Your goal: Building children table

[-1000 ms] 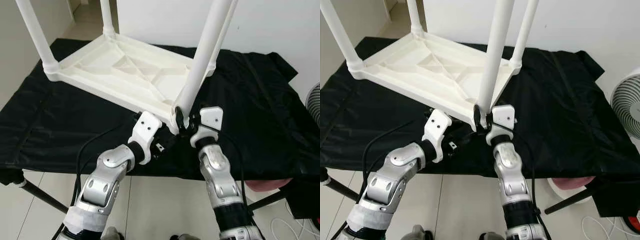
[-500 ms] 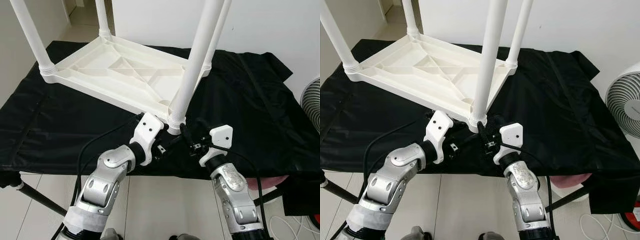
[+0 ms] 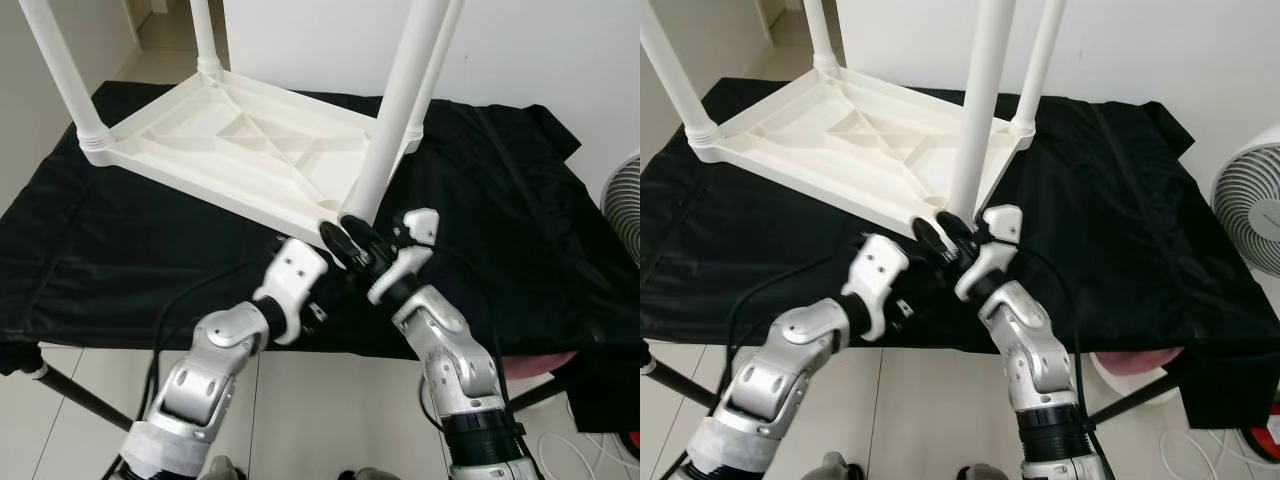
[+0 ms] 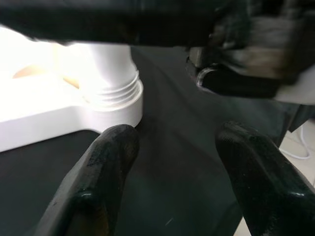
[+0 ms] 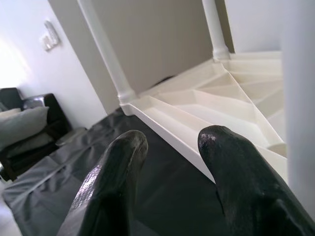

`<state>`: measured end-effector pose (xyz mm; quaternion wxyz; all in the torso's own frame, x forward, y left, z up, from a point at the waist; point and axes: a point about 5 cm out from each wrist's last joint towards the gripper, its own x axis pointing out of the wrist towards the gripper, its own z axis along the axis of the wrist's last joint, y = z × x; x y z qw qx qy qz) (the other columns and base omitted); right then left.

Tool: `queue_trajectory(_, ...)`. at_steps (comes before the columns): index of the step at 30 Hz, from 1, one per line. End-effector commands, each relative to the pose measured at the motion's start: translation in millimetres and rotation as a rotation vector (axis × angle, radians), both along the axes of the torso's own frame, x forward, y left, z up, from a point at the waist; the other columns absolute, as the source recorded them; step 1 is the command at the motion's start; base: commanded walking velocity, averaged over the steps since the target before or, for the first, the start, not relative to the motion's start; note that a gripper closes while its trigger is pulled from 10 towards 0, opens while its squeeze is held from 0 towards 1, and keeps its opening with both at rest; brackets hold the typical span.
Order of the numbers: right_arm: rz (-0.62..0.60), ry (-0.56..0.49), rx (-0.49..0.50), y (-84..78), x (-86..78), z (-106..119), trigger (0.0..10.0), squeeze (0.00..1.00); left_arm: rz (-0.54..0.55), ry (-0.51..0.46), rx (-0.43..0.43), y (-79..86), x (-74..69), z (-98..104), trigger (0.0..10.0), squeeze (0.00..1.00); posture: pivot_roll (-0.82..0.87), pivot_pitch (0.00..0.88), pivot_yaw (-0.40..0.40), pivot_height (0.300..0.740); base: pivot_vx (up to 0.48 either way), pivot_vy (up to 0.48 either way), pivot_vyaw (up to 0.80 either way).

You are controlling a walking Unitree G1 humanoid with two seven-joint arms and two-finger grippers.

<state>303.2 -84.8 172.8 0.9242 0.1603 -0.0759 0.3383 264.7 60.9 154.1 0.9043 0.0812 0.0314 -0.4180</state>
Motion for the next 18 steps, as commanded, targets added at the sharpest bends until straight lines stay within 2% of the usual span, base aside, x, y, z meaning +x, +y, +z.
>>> queue_trajectory(1,-0.011,0.017,-0.002,-5.3,3.7,-5.8,10.0,0.00,-0.005,0.008,0.015,-0.5,-0.7,-1.6,10.0,0.00,-0.05,0.063,-0.023,0.740,0.000,0.000,0.00)
queue_trajectory(7,-0.063,0.049,0.011,-9.1,22.9,-7.9,10.0,0.00,0.002,0.008,0.013,-1.1,-0.3,-0.6,10.0,0.00,-0.05,0.082,-0.020,0.740,0.000,0.000,0.00)
queue_trajectory(18,-0.120,0.032,0.045,-14.8,36.6,-6.3,10.0,0.00,-0.016,0.026,0.021,-1.9,-4.1,-3.8,10.0,0.00,-0.05,0.089,-0.022,0.740,0.000,0.000,0.00)
